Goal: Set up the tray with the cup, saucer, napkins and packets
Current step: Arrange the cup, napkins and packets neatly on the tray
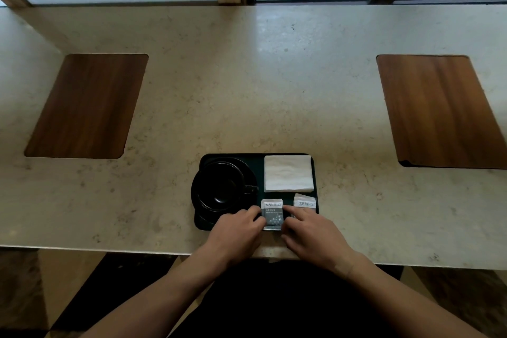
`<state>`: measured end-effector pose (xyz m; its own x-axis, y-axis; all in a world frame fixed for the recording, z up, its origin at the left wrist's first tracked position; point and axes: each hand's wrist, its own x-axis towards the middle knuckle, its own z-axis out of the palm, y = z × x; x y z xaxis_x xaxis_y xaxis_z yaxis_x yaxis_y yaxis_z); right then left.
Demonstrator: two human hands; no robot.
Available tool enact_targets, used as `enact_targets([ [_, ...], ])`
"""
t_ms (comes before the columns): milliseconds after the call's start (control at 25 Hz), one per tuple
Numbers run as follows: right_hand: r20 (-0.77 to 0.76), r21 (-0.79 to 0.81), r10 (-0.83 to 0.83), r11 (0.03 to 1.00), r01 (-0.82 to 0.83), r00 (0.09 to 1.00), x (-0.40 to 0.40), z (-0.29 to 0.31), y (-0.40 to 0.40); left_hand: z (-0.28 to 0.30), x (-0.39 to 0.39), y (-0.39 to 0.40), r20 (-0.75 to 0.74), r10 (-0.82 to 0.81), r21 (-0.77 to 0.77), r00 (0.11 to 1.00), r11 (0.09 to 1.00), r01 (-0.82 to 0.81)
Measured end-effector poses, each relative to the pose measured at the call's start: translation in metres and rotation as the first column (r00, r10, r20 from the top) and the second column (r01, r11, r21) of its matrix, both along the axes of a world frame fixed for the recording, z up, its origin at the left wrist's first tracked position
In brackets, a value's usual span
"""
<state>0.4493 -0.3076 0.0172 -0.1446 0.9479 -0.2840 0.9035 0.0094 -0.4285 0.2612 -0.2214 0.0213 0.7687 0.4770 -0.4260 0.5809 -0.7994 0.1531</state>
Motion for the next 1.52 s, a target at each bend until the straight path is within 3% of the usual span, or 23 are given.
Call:
enact_targets([
  [360, -0.001, 0.056, -0.037, 0.998, 0.037, 0.999, 0.003, 0.002, -0.002, 0.005, 0.006, 0.002, 0.038, 0.037, 0.033, 0.999, 0.999, -0.038],
  [560, 0.044, 0.130, -0.285, 0.952, 0.278, 0.957, 0.033, 0.005, -0.007, 0.014, 0.038, 0.011, 0.173, 0.004, 0.078, 0.985, 0.997, -0.018],
  [680, 0.119, 0.126, -0.357, 0.931, 0.343, 0.926, 0.047, -0.001, -0.008, 0.010, 0.070, 0.014, 0.168, 0.013, 0.055, 0.986, 0.998, -0.022],
  [1520, 0.214, 0.006, -0.270, 0.961, 0.275, 0.939, 0.056, -0.019, 0.000, -0.004, 0.092, 0.014, 0.061, 0.195, -0.081, 0.979, 0.979, -0.189],
])
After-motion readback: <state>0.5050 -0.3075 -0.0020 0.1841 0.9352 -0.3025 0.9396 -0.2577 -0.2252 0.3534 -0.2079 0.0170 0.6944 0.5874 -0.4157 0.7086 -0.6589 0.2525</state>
